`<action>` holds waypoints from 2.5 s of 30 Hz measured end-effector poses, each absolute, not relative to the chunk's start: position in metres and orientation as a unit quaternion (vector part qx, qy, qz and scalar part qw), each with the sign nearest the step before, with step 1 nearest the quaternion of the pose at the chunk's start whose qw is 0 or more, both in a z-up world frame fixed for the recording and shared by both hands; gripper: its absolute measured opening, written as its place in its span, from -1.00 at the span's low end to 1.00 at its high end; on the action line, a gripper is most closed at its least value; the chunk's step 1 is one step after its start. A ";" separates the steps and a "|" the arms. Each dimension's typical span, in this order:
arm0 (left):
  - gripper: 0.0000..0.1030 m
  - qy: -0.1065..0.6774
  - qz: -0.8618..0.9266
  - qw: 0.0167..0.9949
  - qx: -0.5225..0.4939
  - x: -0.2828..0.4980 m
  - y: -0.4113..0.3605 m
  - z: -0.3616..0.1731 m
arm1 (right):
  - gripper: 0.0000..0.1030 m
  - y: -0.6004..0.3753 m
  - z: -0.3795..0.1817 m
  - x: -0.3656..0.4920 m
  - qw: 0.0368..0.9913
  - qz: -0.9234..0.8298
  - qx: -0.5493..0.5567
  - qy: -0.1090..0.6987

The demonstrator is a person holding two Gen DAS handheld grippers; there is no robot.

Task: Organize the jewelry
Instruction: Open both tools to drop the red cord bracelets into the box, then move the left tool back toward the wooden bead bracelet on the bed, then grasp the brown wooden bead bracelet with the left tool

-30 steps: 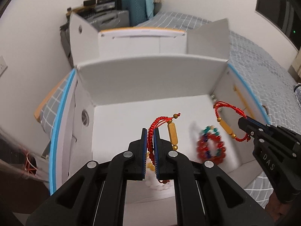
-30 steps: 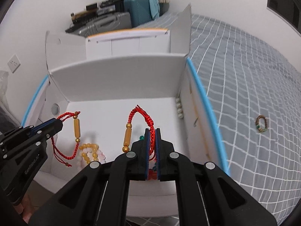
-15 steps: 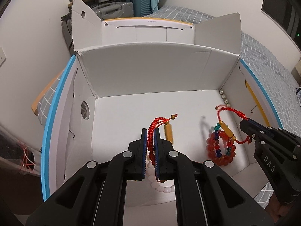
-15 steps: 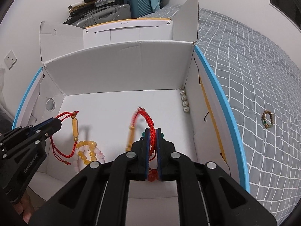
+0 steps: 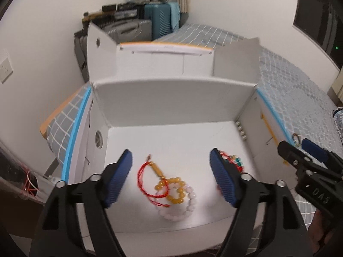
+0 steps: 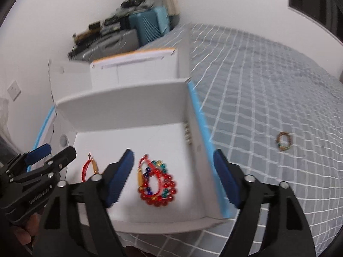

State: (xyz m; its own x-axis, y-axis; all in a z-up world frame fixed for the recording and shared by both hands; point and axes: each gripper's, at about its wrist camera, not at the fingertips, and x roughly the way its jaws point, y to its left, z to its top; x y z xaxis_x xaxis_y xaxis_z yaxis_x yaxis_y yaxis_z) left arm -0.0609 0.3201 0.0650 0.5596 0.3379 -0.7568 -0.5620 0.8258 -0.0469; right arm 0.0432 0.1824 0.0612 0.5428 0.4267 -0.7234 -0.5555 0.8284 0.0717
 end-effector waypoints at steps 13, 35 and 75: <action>0.89 0.344 0.200 0.911 -0.108 -0.011 0.217 0.097 | 0.85 0.048 0.104 0.065 0.919 0.219 -0.054 0.322; 0.89 0.406 0.077 0.909 -0.056 0.176 0.043 0.012 | 0.85 -0.175 0.014 0.181 0.924 0.069 -0.005 0.377; -0.82 0.434 0.045 0.899 -0.039 0.237 0.034 -0.070 | 0.85 -0.204 -0.054 0.228 0.901 0.051 -0.007 0.431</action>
